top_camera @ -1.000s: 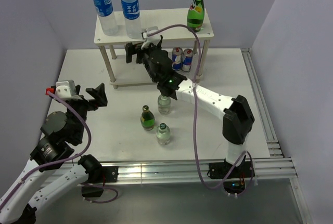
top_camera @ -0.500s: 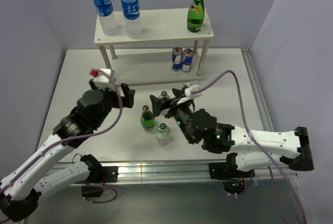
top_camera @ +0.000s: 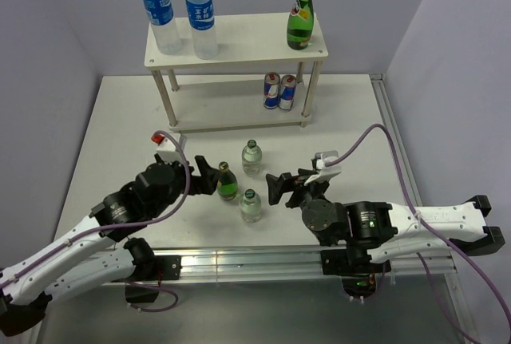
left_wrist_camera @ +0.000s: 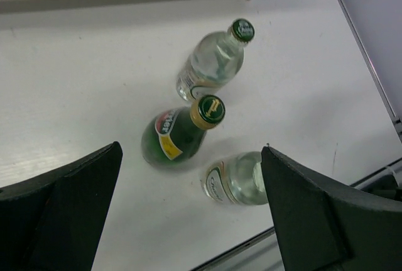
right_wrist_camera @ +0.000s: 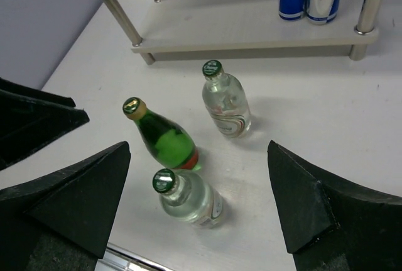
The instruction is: Place and organize the beverage onto the shelf
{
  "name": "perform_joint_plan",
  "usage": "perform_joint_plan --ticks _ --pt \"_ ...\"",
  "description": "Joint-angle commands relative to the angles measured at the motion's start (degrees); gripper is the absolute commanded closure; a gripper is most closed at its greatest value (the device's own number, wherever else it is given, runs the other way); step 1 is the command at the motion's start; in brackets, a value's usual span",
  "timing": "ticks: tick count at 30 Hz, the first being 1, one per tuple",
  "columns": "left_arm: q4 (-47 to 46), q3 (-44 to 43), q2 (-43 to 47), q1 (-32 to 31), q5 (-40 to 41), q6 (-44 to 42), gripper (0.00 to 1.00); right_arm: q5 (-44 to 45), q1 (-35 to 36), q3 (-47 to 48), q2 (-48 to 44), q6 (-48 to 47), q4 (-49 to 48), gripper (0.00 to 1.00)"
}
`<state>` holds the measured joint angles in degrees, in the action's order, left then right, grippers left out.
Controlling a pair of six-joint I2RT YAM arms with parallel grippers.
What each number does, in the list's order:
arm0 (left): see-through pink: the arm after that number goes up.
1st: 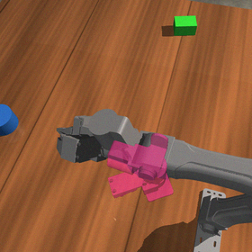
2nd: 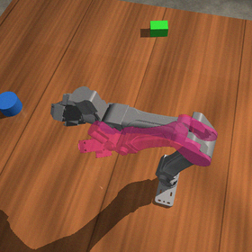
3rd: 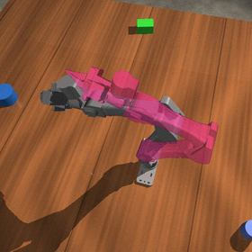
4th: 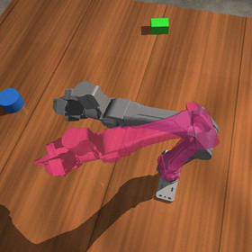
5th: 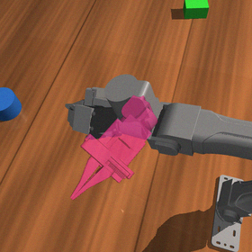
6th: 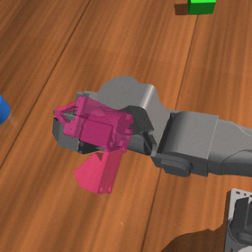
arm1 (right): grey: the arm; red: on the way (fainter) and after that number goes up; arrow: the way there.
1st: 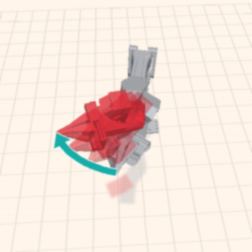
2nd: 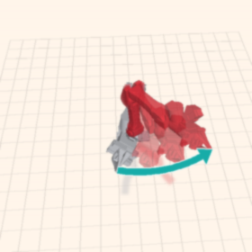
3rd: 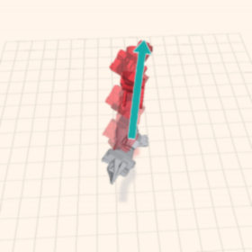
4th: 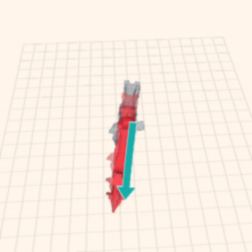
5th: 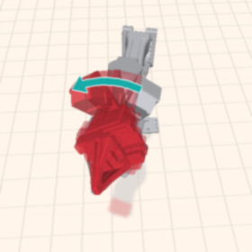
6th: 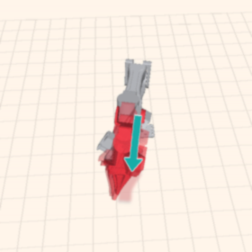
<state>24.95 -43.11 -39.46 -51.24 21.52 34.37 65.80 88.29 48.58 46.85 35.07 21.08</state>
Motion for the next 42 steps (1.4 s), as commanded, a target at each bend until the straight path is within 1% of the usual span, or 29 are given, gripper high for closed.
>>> perform_joint_plan --ticks 1,3,4,5,8,10,11,12,14,15,17,18,19,21,24,26,29,32,38,42 --pt "-2.88 1.54 -1.4 -4.2 2.82 5.09 0.01 4.07 0.83 -0.67 -1.85 5.18 4.06 0.04" --pt "-4.03 2.33 -3.16 -6.31 5.81 6.06 0.01 4.07 0.83 -1.46 -2.37 5.27 3.88 0.03" --pt "-5.25 2.42 -3.69 -8.33 6.86 6.23 0.01 3.99 0.92 -2.16 -2.9 5.27 3.88 0.03" --pt "-5.61 2.51 -4.74 -9.39 9.48 6.76 0.01 3.64 0.83 -2.52 -3.25 5.27 3.71 0.03" --pt "-6.93 2.33 -5.8 -10.98 11.7 7.11 0.01 2.58 0.92 -4.01 -4.48 4.75 2.66 0.02" --pt "-7.11 1.72 -6.15 -10.98 13.46 6.85 0.01 -1.27 0.74 -6.03 -4.75 1.95 -0.84 0.0" --pt "-6.32 1.19 -6.33 -10.98 13.9 6.33 0.01 -3.46 0.74 -6.73 -4.4 -2.59 -6.17 0.0" --pt "-5.88 -0.12 -6.33 -10.98 15.21 6.06 0.01 -8.36 0.57 -7.26 -2.75 -4.81 -8.4 0.0" --pt "-3.87 -3.1 -5.89 -10.98 16.62 4.4 0.01 -11.3 -0.84 -6.05 0.68 -5.8 -9.83 0.0" --pt "-2.72 -4.34 -5.54 -10.98 18.28 3.69 0.01 -14.01 -1.45 -3.86 4.96 -5.71 -9.92 0.0" --pt "-0.79 -7.41 -4.58 -10.98 20.31 1.24 0.01 -16.22 -3.38 -1.92 9.38 -6.32 -11.31 0.0" --pt "2.09 -10.82 -4.31 -10.98 21.27 0.7 0.01 -17.27 -3.91 -0.25 13.49 -6.5 -12.02 0.0" --pt "3.43 -12.42 -3.96 -10.98 23.63 0.18 0.01 -19.72 -4.53 0.46 15.27 -6.68 -12.81 0.0" --pt "6.94 -16.02 -2.73 -10.98 25.32 -1.4 0.01 -22.37 -6.72 1.95 18.35 -6.51 -15.53 0.0" --pt "10.8 -17.79 -0.88 -10.98 27.87 -3.25 0.01 -25.89 -9.45 3.18 23.97 -6.33 -18.87 0.0" --pt "13.1 -18.32 0.78 -10.98 29.53 -3.26 0.01 -27.82 -10.76 3.8 25.91 -6.24 -20.63 0.0" --pt "15.74 -18.24 3.68 -10.98 30.6 -3.61 0.01 -28.71 -12.53 5.73 30.22 -6.68 -20.91 0.0" --pt "16.71 -17.18 6.67 -10.98 31.92 -4.49 0.01 -28.8 -13.41 7.67 33.91 -7.3 -23.54 0.0" --pt "17.24 -14.9 9.22 -10.98 33.59 -5.36 0.01 -28.71 -15.42 10.92 39.36 -8.09 -26.0 0.0" --pt "16.45 -12.27 10.11 -10.98 34.29 -5.63 0.01 -27.13 -16.57 12.15 42.09 -8.18 -27.14 0.01"
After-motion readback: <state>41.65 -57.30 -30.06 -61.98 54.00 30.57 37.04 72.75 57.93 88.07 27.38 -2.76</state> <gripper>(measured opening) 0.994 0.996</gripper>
